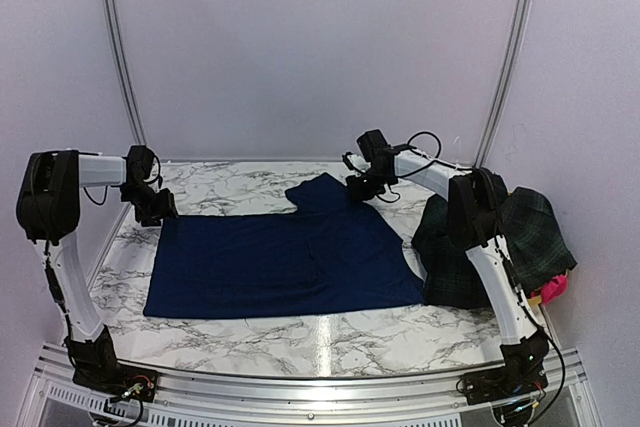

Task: Fold and stack the mixed laundry pile
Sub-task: Fold the 1/3-folded T-shirt at the center of the board.

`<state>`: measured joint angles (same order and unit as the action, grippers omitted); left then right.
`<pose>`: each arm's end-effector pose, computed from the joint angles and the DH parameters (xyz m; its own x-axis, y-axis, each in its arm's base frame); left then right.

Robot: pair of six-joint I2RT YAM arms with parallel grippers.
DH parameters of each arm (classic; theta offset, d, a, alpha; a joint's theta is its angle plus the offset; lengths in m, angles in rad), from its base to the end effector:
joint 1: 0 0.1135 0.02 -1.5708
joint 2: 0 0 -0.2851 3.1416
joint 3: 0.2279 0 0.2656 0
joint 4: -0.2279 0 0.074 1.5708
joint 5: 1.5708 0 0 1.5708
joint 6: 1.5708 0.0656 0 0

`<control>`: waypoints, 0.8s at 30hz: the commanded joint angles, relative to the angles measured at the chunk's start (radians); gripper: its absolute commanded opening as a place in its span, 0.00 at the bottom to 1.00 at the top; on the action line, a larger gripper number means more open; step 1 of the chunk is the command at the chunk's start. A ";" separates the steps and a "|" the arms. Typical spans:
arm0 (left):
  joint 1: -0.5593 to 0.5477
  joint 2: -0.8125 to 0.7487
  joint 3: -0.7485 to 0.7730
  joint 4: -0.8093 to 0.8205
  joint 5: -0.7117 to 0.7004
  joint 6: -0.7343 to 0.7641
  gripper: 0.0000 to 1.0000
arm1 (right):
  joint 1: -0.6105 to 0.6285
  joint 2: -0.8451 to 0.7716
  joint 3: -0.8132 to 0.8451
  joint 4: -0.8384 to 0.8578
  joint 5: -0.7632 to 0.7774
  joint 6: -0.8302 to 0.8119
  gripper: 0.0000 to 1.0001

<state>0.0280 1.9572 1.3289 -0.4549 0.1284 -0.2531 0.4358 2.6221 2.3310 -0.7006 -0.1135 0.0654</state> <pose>0.4372 0.0038 0.1512 -0.8630 -0.2726 -0.4253 -0.1899 0.9552 -0.2268 0.5487 0.2637 0.1218 -0.7882 -0.2954 -0.5399 -0.4250 0.8958 0.1303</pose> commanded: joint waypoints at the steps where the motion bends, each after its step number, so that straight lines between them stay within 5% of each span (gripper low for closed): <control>1: 0.000 0.055 0.033 -0.030 -0.018 0.030 0.58 | -0.053 0.004 0.000 -0.041 -0.069 0.057 0.00; 16: 0.003 0.185 0.165 -0.026 -0.069 0.065 0.49 | -0.069 -0.003 -0.034 -0.025 -0.101 0.066 0.00; 24: 0.003 0.229 0.218 -0.027 -0.003 0.060 0.32 | -0.076 0.001 -0.035 -0.029 -0.106 0.072 0.00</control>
<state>0.0280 2.1494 1.5429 -0.4515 0.0818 -0.1967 0.3714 2.6213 2.3234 -0.6945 -0.2207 0.1238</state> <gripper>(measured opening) 0.347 0.002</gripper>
